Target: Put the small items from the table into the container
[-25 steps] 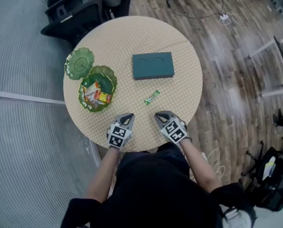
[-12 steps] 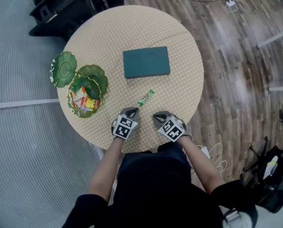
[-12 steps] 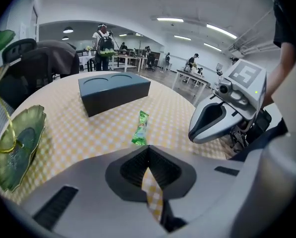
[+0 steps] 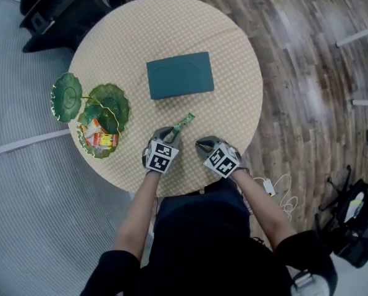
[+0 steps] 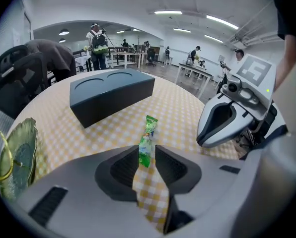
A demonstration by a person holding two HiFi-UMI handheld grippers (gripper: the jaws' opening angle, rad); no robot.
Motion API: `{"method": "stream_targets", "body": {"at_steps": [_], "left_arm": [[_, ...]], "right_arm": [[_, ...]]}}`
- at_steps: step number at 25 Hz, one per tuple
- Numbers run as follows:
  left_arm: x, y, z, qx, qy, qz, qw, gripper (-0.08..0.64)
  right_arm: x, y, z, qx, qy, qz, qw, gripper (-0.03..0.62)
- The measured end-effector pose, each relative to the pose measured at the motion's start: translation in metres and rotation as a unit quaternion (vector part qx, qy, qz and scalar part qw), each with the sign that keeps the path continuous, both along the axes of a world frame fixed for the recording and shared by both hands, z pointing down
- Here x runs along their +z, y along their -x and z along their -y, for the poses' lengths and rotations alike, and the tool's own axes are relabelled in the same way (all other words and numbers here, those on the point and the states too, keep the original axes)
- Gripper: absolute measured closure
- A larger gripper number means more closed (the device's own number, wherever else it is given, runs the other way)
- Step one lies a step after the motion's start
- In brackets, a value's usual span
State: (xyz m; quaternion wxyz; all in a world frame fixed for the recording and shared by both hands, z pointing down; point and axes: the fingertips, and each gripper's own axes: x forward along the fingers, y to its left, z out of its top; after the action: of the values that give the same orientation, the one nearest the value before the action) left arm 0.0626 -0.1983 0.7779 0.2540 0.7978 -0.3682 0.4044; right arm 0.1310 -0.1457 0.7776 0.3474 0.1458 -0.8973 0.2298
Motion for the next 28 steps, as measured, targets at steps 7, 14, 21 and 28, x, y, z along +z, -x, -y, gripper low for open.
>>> {"method": "stream_targets", "body": {"at_steps": [7, 14, 21, 28], "left_arm": [[0.010, -0.005, 0.012, 0.039, -0.015, 0.049, 0.9979, 0.393], [0.008, -0.005, 0.029, 0.110, -0.062, 0.122, 0.9845, 0.356], [0.009, -0.018, 0.032, 0.245, -0.100, 0.204, 0.9426, 0.354], [0.026, -0.021, 0.029, 0.336, -0.096, 0.281, 0.8940, 0.356]], "right_arm": [[0.004, -0.001, 0.006, 0.003, 0.005, 0.002, 1.000, 0.563], [0.006, -0.001, 0.008, 0.004, 0.009, 0.003, 1.000, 0.563], [0.009, -0.001, 0.006, 0.004, 0.013, 0.001, 1.000, 0.563], [0.009, -0.002, 0.009, 0.006, 0.014, 0.005, 1.000, 0.563]]}}
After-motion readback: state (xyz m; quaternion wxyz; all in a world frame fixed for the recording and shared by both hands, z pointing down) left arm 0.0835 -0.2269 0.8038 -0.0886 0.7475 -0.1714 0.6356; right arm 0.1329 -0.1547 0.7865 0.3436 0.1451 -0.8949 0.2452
